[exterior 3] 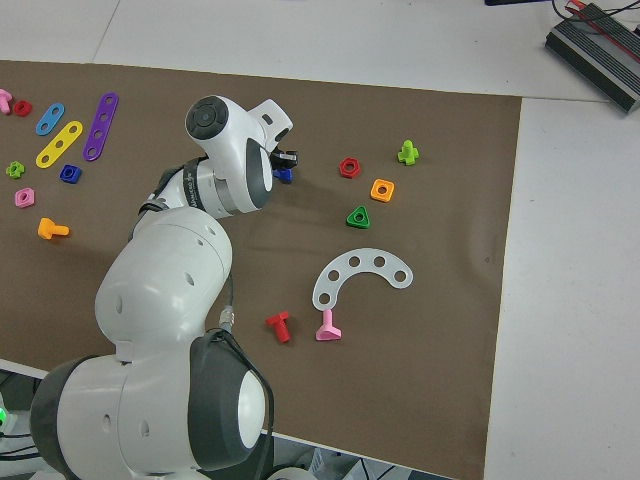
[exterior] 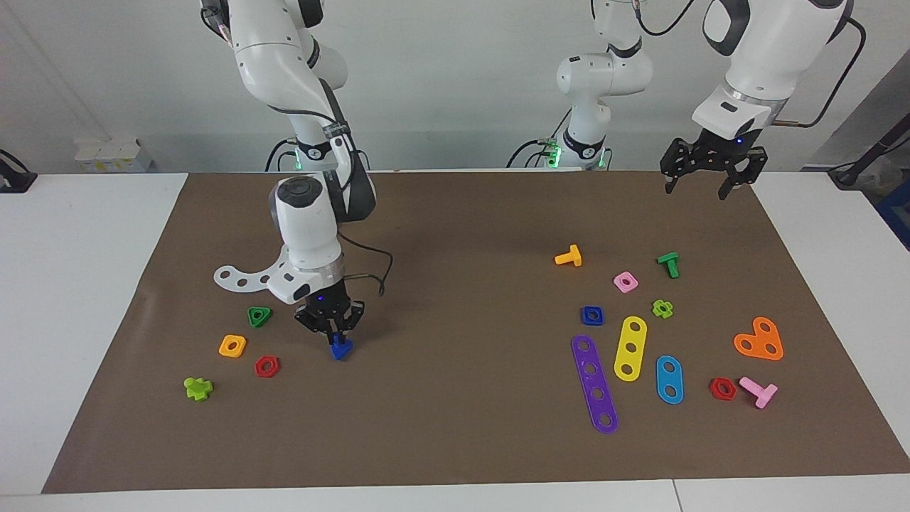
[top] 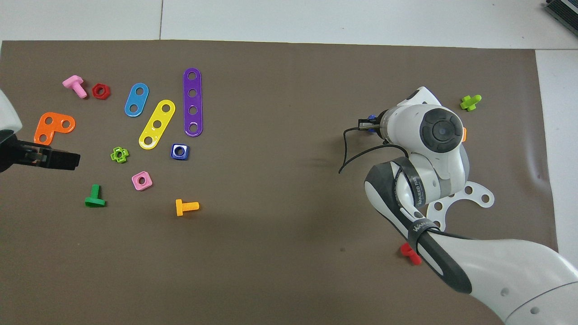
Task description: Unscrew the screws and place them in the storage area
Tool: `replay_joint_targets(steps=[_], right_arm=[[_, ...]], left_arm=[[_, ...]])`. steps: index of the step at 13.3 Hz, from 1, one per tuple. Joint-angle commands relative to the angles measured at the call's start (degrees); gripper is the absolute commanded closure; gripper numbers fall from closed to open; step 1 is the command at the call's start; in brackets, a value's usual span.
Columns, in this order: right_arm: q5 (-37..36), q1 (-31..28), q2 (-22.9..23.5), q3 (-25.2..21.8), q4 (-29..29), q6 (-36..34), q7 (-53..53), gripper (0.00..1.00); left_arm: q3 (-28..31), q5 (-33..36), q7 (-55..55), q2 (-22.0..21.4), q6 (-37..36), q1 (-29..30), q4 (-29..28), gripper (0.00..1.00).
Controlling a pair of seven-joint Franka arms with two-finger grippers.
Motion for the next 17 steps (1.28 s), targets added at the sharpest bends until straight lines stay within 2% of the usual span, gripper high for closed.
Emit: replay_joint_targets(steps=[1, 5, 9, 11, 12, 13, 14, 15, 17], right_arm=[[-0.73, -2.68, -4.41, 0.71, -3.58, -1.94, -3.76, 1.0], [-0.73, -2.86, -4.77, 0.71, -3.67, -3.81, -5.08, 1.0], [-0.03, -3.65, -4.77, 0.8, -4.45, -3.55, -8.95, 1.0], [-0.03, -3.56, -4.86, 0.8, -5.07, -3.28, -9.04, 1.0], [-0.03, -3.3, -4.77, 0.8, -5.07, -3.28, -9.3, 0.91], [-0.03, -3.3, -4.77, 0.8, -4.99, -3.28, -10.17, 0.44], [-0.03, -3.3, -4.77, 0.8, -4.9, -3.2, -10.44, 0.05], [-0.03, -3.21, -5.12, 0.8, -4.64, -3.28, -10.44, 0.0], [0.06, -3.12, -7.31, 0.8, -4.28, -4.07, -10.44, 0.0]], left_arm=[[0.13, 0.32, -0.52, -0.41, -1.18, -0.25, 0.48, 0.0], [0.31, -1.79, -0.61, 0.82, -2.4, 0.45, 3.37, 0.0], [0.4, -1.88, -0.61, 7.67, -12.68, 0.62, 19.0, 0.0], [0.66, -1.79, -0.61, 9.78, -14.28, 0.62, 22.44, 0.0], [0.66, -1.79, -0.61, 10.92, -14.28, 0.62, 24.46, 0.0], [0.75, -1.88, -0.61, 11.89, -14.02, 0.62, 25.87, 0.0], [0.66, -1.79, -0.61, 12.86, -14.19, 0.54, 27.45, 0.0], [0.66, -1.88, -0.61, 13.74, -14.19, 0.36, 28.17, 0.0], [0.31, -1.88, -0.61, 14.62, -13.49, 0.1, 28.0, 0.0]])
